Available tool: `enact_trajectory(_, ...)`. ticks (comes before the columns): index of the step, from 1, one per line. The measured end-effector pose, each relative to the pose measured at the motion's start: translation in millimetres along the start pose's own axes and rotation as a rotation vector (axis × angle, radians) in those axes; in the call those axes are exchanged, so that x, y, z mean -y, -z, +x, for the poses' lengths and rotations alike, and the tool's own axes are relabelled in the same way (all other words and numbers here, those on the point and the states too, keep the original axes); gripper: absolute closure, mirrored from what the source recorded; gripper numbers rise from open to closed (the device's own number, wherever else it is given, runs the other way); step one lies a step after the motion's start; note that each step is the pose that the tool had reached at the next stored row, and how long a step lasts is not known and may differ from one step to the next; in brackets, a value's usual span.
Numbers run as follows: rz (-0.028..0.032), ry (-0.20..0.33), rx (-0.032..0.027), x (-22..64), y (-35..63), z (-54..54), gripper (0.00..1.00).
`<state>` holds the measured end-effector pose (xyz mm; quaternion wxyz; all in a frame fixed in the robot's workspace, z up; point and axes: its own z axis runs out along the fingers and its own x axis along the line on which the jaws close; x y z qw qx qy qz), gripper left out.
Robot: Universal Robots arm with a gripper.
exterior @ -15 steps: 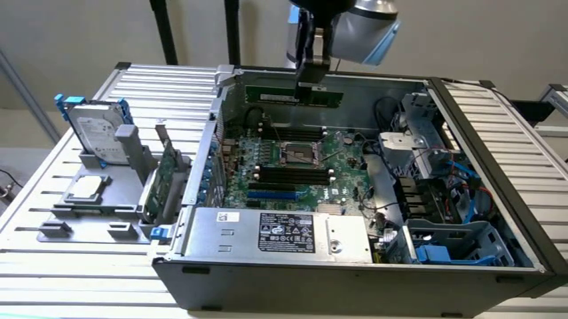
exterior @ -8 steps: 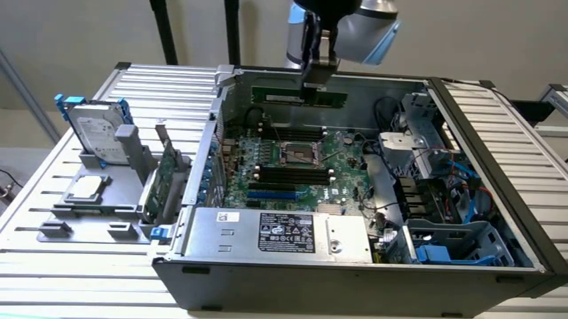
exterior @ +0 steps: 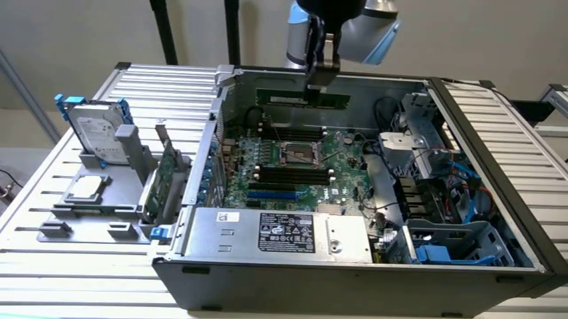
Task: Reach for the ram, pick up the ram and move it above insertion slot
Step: 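Pick up the ram and move it above insertion slot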
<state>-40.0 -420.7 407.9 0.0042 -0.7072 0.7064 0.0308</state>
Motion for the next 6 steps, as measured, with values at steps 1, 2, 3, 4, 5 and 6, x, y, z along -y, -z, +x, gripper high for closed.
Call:
enact_trajectory(1,0.0006,0.0,0.0001,0.2,-0.4,-0.1,0.87)
enact_trajectory(2,0.0007,0.0,0.0001,0.3,-0.4,-0.2,0.87)
enact_trajectory(3,0.0007,0.0,-0.0002,0.3,-0.4,-0.2,0.87)
enact_trajectory(4,0.0007,0.0,-0.0001,0.3,-0.4,-0.2,0.87)
enact_trajectory(5,0.0007,0.0,-0.0002,0.3,-0.4,-0.2,0.87)
enact_trajectory(6,0.0007,0.0,-0.0001,0.3,-0.4,-0.2,0.87)
